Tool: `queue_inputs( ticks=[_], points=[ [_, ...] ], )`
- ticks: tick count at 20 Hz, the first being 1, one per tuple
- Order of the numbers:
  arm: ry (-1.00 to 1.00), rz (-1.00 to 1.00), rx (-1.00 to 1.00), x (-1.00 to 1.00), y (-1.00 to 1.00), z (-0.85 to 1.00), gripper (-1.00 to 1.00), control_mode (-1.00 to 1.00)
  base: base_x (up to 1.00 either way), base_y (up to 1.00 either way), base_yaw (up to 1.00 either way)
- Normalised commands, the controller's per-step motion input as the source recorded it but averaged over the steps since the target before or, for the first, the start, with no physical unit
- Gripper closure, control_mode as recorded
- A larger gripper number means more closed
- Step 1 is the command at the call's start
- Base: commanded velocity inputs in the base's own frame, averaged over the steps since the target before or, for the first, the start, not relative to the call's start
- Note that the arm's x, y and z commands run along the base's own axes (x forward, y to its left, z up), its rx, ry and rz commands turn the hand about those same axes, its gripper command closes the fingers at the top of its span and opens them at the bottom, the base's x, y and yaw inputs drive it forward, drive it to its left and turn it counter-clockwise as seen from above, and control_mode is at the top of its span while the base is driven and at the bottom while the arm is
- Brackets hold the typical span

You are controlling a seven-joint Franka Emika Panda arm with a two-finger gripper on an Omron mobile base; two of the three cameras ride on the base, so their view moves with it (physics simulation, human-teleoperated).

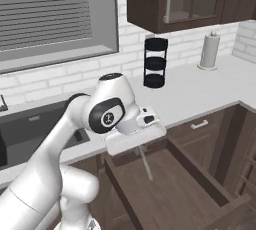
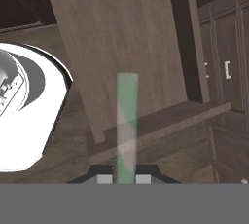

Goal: Take a straw from the drawer in front and place it inside the glass cup on the dining counter.

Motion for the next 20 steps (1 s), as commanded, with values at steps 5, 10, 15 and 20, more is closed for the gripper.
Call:
queue_inputs(
  ticks=[5, 10, 15, 20],
  points=[
    [0.0, 0.0, 0.0, 0.0, 0.0, 0.0, 1.0, 1.0, -0.67, 0.33, -0.38],
    [0.0, 0.0, 0.0, 0.0, 0.0, 0.0, 1.0, 1.0, -0.46, 0.5, -0.56],
    [0.0, 0.0, 0.0, 0.0, 0.0, 0.0, 1.0, 1.0, -0.32, 0.1, -0.72],
    [0.0, 0.0, 0.0, 0.0, 0.0, 0.0, 1.0, 1.0, -0.28, 0.0, -0.8]
  ],
)
